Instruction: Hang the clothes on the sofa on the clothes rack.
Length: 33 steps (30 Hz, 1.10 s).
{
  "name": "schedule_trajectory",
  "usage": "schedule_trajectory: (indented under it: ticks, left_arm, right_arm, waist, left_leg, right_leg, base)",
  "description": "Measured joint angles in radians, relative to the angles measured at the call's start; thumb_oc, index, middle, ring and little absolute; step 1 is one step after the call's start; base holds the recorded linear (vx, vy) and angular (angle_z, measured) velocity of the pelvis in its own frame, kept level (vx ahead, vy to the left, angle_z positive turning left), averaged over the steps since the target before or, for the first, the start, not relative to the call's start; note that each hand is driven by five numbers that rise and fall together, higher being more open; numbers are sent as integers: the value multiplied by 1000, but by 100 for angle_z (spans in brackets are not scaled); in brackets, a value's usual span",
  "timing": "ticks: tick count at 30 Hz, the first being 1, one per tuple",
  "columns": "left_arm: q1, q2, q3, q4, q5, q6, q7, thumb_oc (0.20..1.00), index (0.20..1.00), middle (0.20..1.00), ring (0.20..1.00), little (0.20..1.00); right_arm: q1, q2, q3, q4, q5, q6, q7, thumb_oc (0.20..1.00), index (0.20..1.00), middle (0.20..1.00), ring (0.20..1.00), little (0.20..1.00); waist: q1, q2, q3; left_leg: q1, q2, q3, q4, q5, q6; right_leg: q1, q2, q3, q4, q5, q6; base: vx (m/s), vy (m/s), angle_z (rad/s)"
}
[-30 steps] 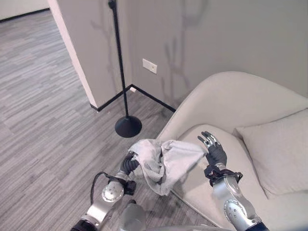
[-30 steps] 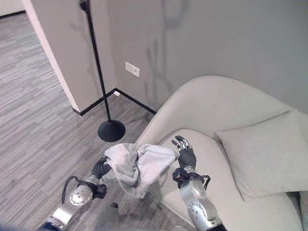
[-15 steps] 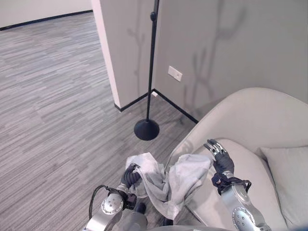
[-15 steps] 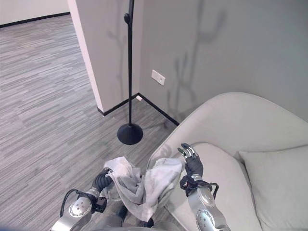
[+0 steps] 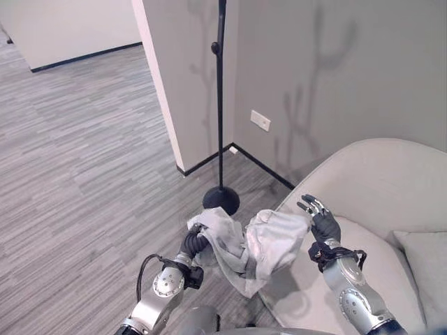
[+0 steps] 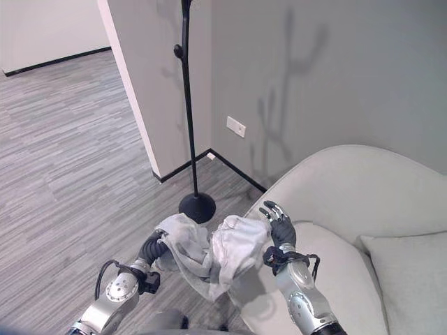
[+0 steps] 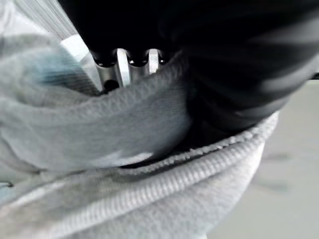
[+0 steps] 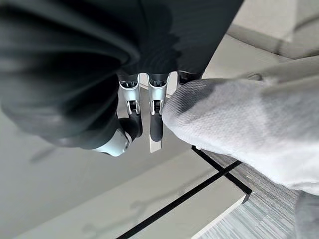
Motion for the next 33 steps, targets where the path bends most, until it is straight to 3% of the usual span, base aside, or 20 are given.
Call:
schedule_trajectory:
  ticks: [1,2,4,8,9,10,11,13,15,16,18,19,20,21,23,25,28,29,31,33]
  left_arm:
    - [-1,-5,-9,1,1,1,-1,200,200,200,200,200]
    - [-8,-21,-21,10,1,1,-8,200,200,200,200,200]
    - [-10,-36,-29,13,3,3,-6,200,200,200,200,200]
    - [-56,-52,-28,53,40,2,8,200,200,200,200,200]
    - [-60,-55,-17,57,64,1,17,200,200,200,200,200]
    - [-77,-36,-13,57,105,-3,46,200,200,200,200,200]
    - [-81,-32,6,59,152,-6,61,200,200,200,200,200]
    - [-114,19,41,65,241,-18,133,200,200,200,200,200]
    - [-162,96,83,54,393,-36,203,200,200,200,200,200]
    - [-170,165,148,5,488,-51,248,200,200,200,200,200]
    - [-165,220,282,-54,594,-83,333,200,200,200,200,200]
    - [-165,220,282,-54,594,-83,333,200,200,200,200,200]
    - [-166,287,411,-118,678,-102,421,200,200,200,200,200]
    - [-168,303,447,-144,708,-106,449,200,200,200,200,200]
    - [-194,339,525,-211,798,-111,495,200,200,200,200,200]
    - [-235,354,580,-294,864,-137,543,200,200,200,200,200]
    - [-283,385,580,-342,881,-163,583,200,200,200,200,200]
    - [-309,411,577,-349,912,-174,597,200,200,200,200,200]
    - [-323,416,574,-344,947,-187,605,200,200,200,200,200]
    - [-485,460,438,-199,954,-179,600,200,200,200,200,200]
  right_arm:
    - [-2,1,0,0,-2,0,0,200,200,200,200,200]
    - [-18,-2,-2,2,-16,0,1,200,200,200,200,200]
    - [-38,-4,1,4,-31,1,1,200,200,200,200,200]
    - [-45,-2,-10,1,-62,1,-7,200,200,200,200,200]
    - [-43,-4,-22,-4,-81,1,-10,200,200,200,200,200]
    - [-21,3,-57,-38,-102,2,-18,200,200,200,200,200]
    - [10,2,-82,-87,-137,-2,-21,200,200,200,200,200]
    - [56,-10,-123,-187,-222,-7,-32,200,200,200,200,200]
    - [73,-3,-194,-269,-338,-17,-73,200,200,200,200,200]
    - [73,0,-267,-332,-410,-21,-102,200,200,200,200,200]
    - [66,20,-391,-401,-494,-59,-158,200,200,200,200,200]
    - [66,20,-391,-401,-494,-59,-158,200,200,200,200,200]
    - [37,20,-492,-420,-609,-88,-236,200,200,200,200,200]
    - [17,24,-511,-422,-640,-90,-265,200,200,200,200,200]
    - [-51,22,-561,-445,-707,-86,-319,200,200,200,200,200]
    - [-76,5,-641,-491,-783,-117,-395,200,200,200,200,200]
    - [-152,-42,-663,-466,-827,-124,-463,200,200,200,200,200]
    - [-225,-77,-631,-445,-844,-123,-480,200,200,200,200,200]
    - [-245,-92,-622,-429,-868,-136,-482,200,200,200,200,200]
    - [-386,-227,-524,-232,-857,-119,-462,200,200,200,200,200]
  waist:
    - [-2,0,0]
    - [12,5,4]
    - [29,23,26]
    - [41,51,32]
    - [55,64,31]
    - [58,35,51]
    - [68,31,56]
    - [49,6,53]
    - [26,6,53]
    - [22,2,52]
    - [22,7,49]
    - [22,7,49]
    - [25,5,37]
    - [24,15,37]
    - [24,33,33]
    - [2,53,-3]
    - [-1,29,-26]
    - [6,21,-45]
    - [5,5,-67]
    - [22,29,-89]
  left_leg:
    - [13,7,-23,-80,6,-13]
    - [40,16,-109,-271,31,-48]
    - [30,34,-160,-345,56,-67]
    - [-14,39,-237,-391,62,-73]
    - [-11,41,-226,-383,46,-69]
    - [-21,12,-166,-292,98,-94]
    - [-38,-13,-136,-246,92,-84]
    - [-29,-69,-96,-188,135,-30]
    - [-8,-90,-85,-191,126,-5]
    - [11,-100,-61,-201,112,17]
    - [49,-107,-45,-226,123,35]
    - [49,-107,-45,-226,123,35]
    - [92,-117,-17,-236,120,72]
    - [109,-114,-13,-239,101,93]
    - [176,-112,-7,-273,102,149]
    - [216,-111,-24,-350,118,123]
    - [247,-133,-6,-379,145,107]
    - [256,-158,17,-395,138,115]
    - [258,-173,9,-394,137,116]
    - [285,-152,22,-403,137,101]
  right_leg:
    - [12,-1,8,-13,3,13]
    - [19,-4,30,-33,12,18]
    - [53,-2,51,-58,15,32]
    - [119,-23,107,-84,-46,57]
    - [123,-30,124,-77,-60,63]
    - [133,-81,167,-56,-91,77]
    - [139,-107,175,-36,-114,66]
    - [128,-161,168,35,-84,105]
    - [87,-180,185,144,-84,162]
    - [59,-183,213,202,-30,180]
    - [32,-192,219,296,-28,201]
    - [32,-192,219,296,-28,201]
    - [10,-205,209,395,7,199]
    - [3,-209,183,415,18,203]
    - [-32,-190,103,481,-27,227]
    - [-73,-106,90,437,-80,211]
    - [-81,-97,35,306,-72,193]
    - [-94,-125,-30,216,-34,158]
    - [-89,-128,-28,171,-24,153]
    - [-48,-108,-24,91,-5,155]
  base:
    - [285,202,-8]
    - [191,124,-15]
    - [299,225,-38]
    - [331,383,-45]
    - [250,391,-81]
    - [321,523,-88]
    - [329,537,-91]
    - [214,384,-58]
    - [186,416,-21]
    - [150,394,-24]
    - [89,323,-23]
    - [127,370,-20]
    - [161,332,-17]
    - [220,441,-29]
    - [173,294,-22]
    - [49,147,21]
    - [-3,81,1]
    - [103,27,-17]
    - [99,25,-3]
    - [14,13,-24]
